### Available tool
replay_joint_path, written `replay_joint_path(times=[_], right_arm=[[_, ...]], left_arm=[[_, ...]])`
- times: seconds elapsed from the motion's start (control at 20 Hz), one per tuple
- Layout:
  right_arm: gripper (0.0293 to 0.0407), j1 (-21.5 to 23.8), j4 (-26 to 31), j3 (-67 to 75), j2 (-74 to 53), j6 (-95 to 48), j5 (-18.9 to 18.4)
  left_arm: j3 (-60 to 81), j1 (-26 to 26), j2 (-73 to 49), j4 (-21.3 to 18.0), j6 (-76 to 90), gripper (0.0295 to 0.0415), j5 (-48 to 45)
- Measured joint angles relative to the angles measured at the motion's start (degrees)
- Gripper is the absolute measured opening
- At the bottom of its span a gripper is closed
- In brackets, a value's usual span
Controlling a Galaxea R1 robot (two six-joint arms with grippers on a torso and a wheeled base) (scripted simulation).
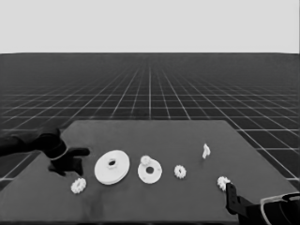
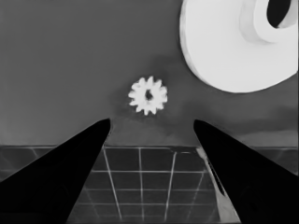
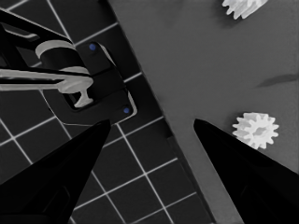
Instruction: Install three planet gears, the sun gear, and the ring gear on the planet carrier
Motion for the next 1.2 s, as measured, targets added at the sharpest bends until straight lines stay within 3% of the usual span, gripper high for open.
replay_joint_path(times=[0.1,0.15,0.25,0.6,0.7,1.1,1.2], right_arm=[[0.0385,0.0,0.0,0.0,0.0,0.0,0.0],[0.0385,0.0,0.0,0.0,0.0,0.0,0.0],[0.0385,0.0,0.0,0.0,0.0,0.0,0.0],[0.0385,0.0,0.0,0.0,0.0,0.0,0.0],[0.0385,0.0,0.0,0.0,0.0,0.0,0.0],[0.0385,0.0,0.0,0.0,0.0,0.0,0.0],[0.0385,0.0,0.0,0.0,0.0,0.0,0.0]], left_arm=[[-0.25,0.02,-0.42,-0.09,0.84,0.0385,-0.18],[-2.4,5.61,0.63,4.76,1.37,0.0385,-3.59],[-5.86,11.14,2.45,8.81,2.09,0.0385,-6.98],[-8.17,13.53,3.66,10.58,2.59,0.0385,-8.81],[-8.21,13.56,3.68,10.61,2.59,0.0314,-8.83],[-8.22,13.54,3.68,10.62,2.59,0.0312,-8.84],[-1.89,5.39,0.28,4.21,1.42,0.0312,-3.2]])
